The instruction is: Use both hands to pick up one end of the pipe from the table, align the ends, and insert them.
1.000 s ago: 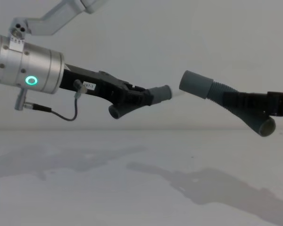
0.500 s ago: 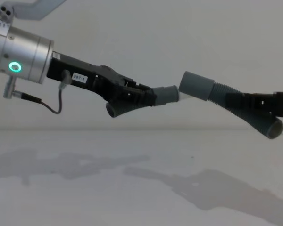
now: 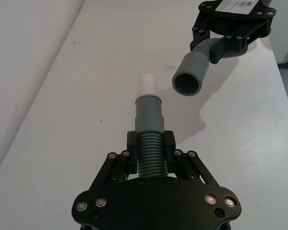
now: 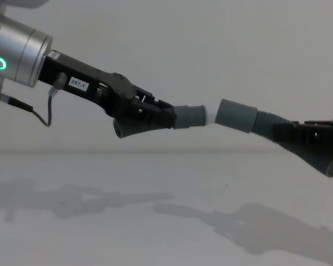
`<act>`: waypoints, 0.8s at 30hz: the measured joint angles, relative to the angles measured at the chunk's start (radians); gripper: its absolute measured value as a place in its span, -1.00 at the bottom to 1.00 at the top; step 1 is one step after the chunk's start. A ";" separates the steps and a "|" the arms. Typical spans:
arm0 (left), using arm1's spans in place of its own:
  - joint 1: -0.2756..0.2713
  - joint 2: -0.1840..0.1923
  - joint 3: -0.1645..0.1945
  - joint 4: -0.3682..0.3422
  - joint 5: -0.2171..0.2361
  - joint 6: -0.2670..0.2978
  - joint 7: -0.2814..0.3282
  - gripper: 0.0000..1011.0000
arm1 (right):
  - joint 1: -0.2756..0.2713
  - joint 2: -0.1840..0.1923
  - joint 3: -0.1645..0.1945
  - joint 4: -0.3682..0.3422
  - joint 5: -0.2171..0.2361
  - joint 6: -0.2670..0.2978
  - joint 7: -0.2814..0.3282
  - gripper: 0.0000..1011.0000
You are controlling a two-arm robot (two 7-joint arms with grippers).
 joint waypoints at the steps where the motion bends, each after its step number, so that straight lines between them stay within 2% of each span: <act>1: -0.003 0.004 0.003 -0.002 0.000 0.003 -0.004 -0.38 | 0.000 0.005 -0.002 0.002 -0.002 -0.003 0.003 -0.49; 11: -0.017 0.025 0.018 -0.014 0.001 0.025 -0.016 -0.38 | -0.001 0.028 -0.012 0.009 -0.007 -0.018 0.016 -0.49; 24: -0.024 0.033 0.032 -0.018 -0.007 0.044 -0.021 -0.38 | 0.001 0.040 -0.019 0.012 -0.005 -0.022 0.014 -0.49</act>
